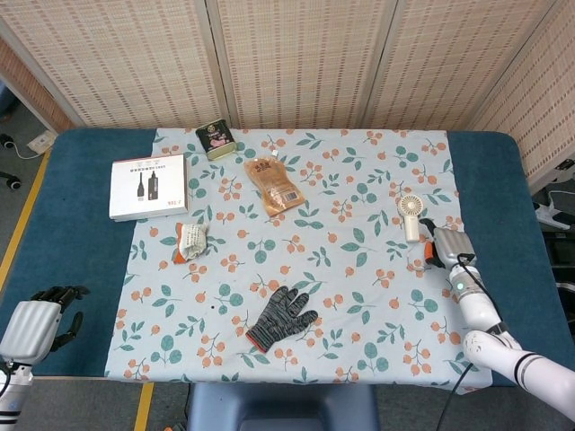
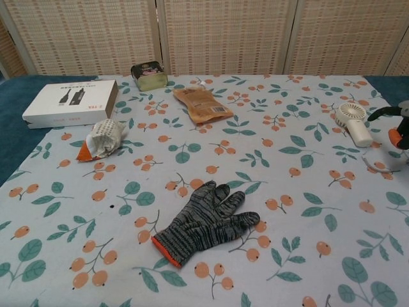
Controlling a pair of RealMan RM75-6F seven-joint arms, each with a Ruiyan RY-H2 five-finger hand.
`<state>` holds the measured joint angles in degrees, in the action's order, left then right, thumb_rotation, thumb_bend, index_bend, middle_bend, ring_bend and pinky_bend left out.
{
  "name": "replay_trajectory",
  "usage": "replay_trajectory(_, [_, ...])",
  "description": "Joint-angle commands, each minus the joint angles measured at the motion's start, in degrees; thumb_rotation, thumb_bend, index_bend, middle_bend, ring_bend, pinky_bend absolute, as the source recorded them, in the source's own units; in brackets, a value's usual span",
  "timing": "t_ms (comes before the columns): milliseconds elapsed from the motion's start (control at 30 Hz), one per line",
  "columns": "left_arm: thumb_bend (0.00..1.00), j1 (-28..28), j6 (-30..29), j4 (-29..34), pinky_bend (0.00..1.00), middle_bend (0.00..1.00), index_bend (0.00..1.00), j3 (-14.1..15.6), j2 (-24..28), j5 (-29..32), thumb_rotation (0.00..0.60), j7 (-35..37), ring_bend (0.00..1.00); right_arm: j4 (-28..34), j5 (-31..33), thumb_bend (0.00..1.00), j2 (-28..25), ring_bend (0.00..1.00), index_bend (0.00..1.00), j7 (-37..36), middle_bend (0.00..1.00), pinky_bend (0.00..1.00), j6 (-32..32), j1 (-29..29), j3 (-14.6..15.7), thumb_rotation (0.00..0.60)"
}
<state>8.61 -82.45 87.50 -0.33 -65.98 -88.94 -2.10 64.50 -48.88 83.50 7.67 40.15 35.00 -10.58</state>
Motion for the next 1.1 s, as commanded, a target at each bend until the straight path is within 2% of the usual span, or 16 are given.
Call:
replay_trajectory(33, [0.49,-0.02,-0.02,0.04,0.46,0.39,0.33,0.02,0.01,-0.02,0.6,-0.06,0.33,-0.94,-0.45,0.69,0.6,0.67,0.13,-0.72,0.84,0.73,-0.17,0.04,-0.07,0.6])
replay_trajectory(567, [0.49,-0.05,-0.04,-0.03,0.46,0.39,0.33,0.0,-0.01,-0.04,0.6,-0.04,0.33,-5.55,-3.69,0.69,3.28,0.67,0.13,-4.9,0.84,0.73,-1.1,0.24,-0.73,0.6])
replay_trajectory(1100, [0.49,-0.12,-0.16,0.07,0.46,0.39,0.33,-0.03,0.07,-0.02,0.6,0.06,0.33,-7.4,-5.98,0.69,4.6,0.67,0.13,-7.24,0.84,0.73,-1.79,0.48,-1.17,0.6])
